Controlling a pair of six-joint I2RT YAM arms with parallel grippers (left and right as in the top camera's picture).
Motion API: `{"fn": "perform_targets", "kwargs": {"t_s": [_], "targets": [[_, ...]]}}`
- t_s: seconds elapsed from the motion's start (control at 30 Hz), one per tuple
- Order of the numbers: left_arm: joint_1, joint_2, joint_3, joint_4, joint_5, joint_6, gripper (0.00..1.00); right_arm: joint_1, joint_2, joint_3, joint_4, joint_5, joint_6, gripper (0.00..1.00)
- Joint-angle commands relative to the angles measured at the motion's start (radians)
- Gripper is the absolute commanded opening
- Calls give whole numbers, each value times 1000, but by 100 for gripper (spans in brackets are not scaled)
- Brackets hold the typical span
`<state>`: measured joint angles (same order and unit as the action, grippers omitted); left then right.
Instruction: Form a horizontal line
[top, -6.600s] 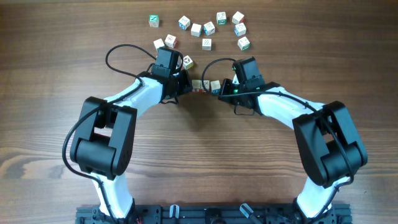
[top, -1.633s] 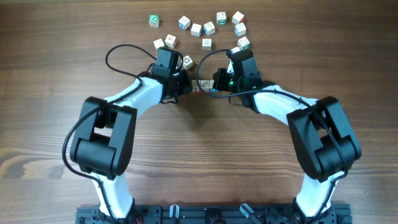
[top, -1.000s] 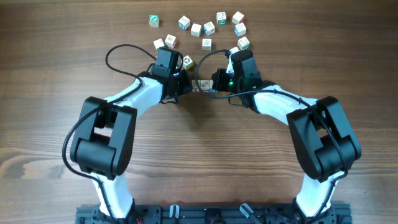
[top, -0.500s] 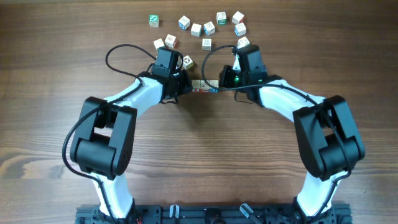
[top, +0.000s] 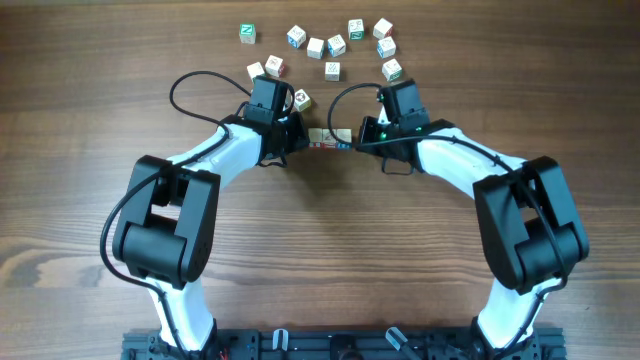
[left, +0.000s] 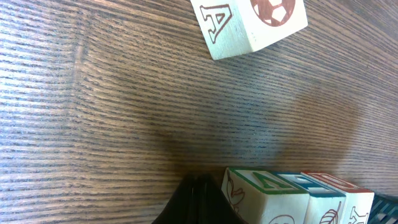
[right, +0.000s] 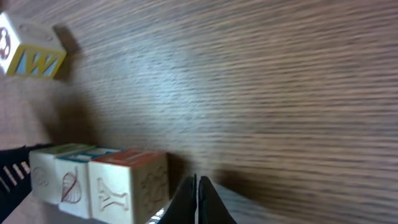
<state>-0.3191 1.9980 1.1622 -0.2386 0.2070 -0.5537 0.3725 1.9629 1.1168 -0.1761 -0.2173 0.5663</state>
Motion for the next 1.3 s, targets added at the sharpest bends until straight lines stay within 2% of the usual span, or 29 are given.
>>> {"fn": "perform_targets", "kwargs": {"t_s": [0.0, 0.9, 1.27], "targets": [[-5, 52, -36, -15, -18, 22, 4, 8, -22, 13, -1, -18, -21, 5], [-5, 52, -36, -10, -17, 15, 4, 18, -22, 3, 29, -74, -17, 4], [-5, 52, -35, 27, 66, 16, 4, 18, -22, 3, 30, -74, -21, 5]]}}
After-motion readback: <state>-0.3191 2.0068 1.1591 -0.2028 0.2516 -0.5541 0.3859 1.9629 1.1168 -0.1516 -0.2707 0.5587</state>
